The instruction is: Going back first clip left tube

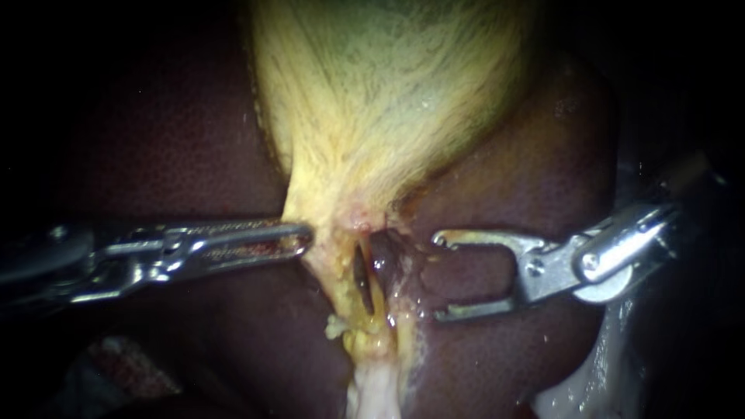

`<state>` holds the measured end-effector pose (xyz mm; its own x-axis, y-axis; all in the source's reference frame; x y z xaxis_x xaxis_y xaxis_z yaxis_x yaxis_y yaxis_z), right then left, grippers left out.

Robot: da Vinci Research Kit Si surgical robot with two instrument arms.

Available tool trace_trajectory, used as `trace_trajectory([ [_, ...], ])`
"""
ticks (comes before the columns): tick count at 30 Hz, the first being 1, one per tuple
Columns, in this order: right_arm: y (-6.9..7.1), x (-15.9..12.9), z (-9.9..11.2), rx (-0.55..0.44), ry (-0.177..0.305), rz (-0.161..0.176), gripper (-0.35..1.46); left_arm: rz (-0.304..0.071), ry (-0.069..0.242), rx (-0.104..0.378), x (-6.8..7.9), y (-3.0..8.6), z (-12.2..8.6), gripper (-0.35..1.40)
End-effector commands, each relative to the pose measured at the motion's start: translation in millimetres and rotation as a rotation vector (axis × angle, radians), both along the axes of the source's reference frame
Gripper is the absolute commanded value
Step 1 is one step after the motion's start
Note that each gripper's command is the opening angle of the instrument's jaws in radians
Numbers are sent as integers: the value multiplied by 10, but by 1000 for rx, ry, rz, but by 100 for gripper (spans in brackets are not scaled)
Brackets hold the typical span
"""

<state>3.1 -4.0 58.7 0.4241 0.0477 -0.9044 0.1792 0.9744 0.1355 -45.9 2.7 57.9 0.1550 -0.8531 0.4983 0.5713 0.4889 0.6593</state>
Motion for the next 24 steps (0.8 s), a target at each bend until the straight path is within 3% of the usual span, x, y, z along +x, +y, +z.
trace_trajectory([
  [1, 1, -1, -3, -3, 6, 1, 60, 0, 0, 0, 0, 0, 2, -15],
  [7, 1, -5, -7, -6, 10, -1, 60, -3, 3, -4, -7, 0, 15, -15],
  [17, 1, -6, -7, -12, 12, -4, 60, 28, 2, -7, -43, -17, 60, -15],
  [24, 0, -6, -8, -13, 10, -2, 60, 33, -2, -8, -52, -19, 66, -15],
])
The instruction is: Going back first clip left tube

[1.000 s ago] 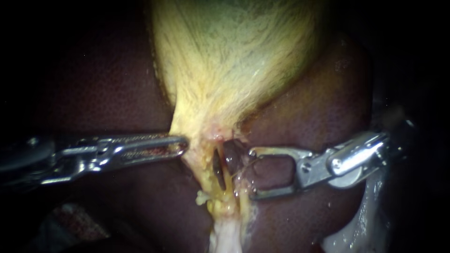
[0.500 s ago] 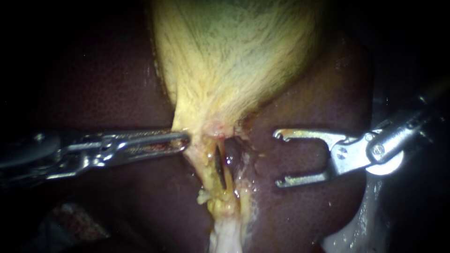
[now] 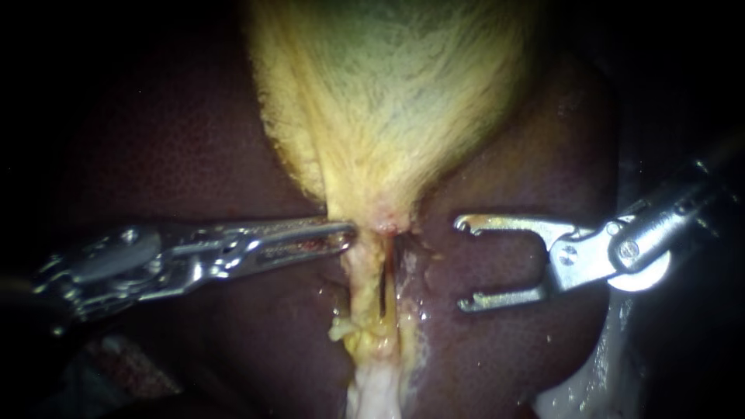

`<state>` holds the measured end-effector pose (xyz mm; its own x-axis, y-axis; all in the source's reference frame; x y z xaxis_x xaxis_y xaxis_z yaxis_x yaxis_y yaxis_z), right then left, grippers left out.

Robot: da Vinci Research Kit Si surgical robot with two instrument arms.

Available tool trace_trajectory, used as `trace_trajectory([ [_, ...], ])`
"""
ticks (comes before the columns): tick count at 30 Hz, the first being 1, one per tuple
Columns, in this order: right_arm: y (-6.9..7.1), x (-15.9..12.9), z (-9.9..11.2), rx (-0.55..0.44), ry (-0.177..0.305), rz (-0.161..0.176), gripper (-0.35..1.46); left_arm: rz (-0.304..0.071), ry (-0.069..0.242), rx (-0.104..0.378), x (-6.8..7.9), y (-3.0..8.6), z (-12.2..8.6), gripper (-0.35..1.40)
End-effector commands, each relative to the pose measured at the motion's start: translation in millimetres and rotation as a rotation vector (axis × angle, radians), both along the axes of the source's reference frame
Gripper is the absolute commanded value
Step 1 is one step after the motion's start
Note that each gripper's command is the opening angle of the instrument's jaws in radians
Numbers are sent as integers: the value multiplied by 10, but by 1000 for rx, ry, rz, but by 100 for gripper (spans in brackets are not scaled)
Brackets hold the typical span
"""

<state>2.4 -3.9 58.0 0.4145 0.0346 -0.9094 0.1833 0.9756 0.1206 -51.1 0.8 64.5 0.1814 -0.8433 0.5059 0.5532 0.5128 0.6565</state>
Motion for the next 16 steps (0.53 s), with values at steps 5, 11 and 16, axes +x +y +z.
trace_trajectory([
  [5, 0, 1, -1, 0, -1, 1, 60, 1, 1, 0, 0, 0, 0, -15],
  [11, 0, 1, -1, 0, -1, 1, 60, 1, 1, 0, 0, 0, 0, -15],
  [16, 0, 2, 0, 1, 0, -1, 60, 2, 0, 1, 0, 1, 0, -15],
])
